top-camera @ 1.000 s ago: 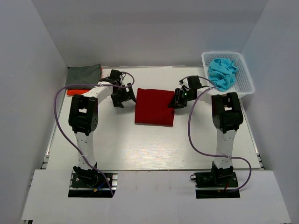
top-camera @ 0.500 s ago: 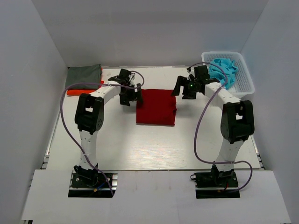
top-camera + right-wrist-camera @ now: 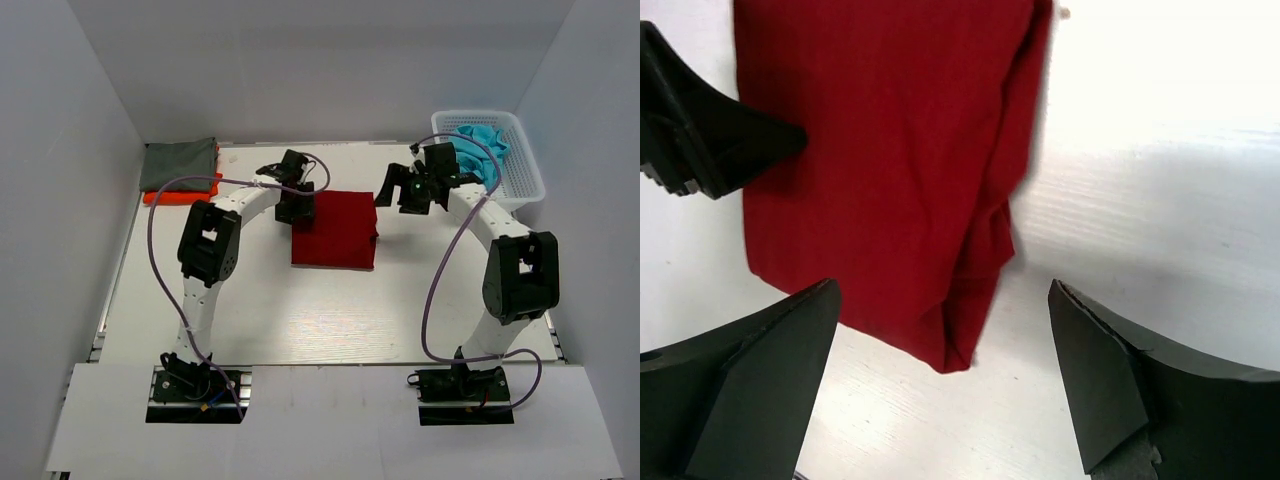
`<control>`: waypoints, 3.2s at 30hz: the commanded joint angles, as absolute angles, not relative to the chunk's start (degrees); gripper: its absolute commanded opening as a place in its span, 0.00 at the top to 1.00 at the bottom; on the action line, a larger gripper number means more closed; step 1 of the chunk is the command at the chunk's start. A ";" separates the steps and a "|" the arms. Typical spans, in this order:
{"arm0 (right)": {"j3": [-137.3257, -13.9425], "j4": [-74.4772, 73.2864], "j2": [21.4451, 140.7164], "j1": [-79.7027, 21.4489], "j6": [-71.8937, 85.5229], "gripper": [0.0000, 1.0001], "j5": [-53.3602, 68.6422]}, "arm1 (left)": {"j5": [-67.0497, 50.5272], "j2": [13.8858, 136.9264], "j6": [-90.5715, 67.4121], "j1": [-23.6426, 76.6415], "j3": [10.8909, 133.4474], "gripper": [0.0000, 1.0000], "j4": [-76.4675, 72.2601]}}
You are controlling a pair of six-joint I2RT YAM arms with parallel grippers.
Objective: Fold and stack the t-shirts
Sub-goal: Put the neatly folded tshirt into the corner of the board with the left arm
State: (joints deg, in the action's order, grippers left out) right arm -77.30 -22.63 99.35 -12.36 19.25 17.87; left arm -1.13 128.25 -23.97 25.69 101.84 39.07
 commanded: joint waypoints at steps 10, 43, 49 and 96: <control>-70.32 -20.83 90.36 -10.81 18.11 0.10 9.94 | 13.08 135.53 -25.49 29.97 105.91 1.00 49.48; -74.08 -22.67 92.19 -9.93 16.08 0.10 7.47 | 24.53 108.28 19.86 6.16 100.36 1.00 10.03; -76.89 -23.81 94.30 -9.93 15.73 0.10 8.35 | 18.99 110.83 20.39 3.08 107.65 1.00 10.28; -95.01 -33.31 108.37 -10.20 19.95 0.10 8.52 | 14.85 132.80 2.91 -15.03 126.39 0.57 15.29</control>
State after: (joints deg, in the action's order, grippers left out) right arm -91.92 -33.01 107.77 -10.15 18.79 7.75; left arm 14.26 134.30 5.17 -14.24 123.57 16.12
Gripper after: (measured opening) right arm 0.901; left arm 0.364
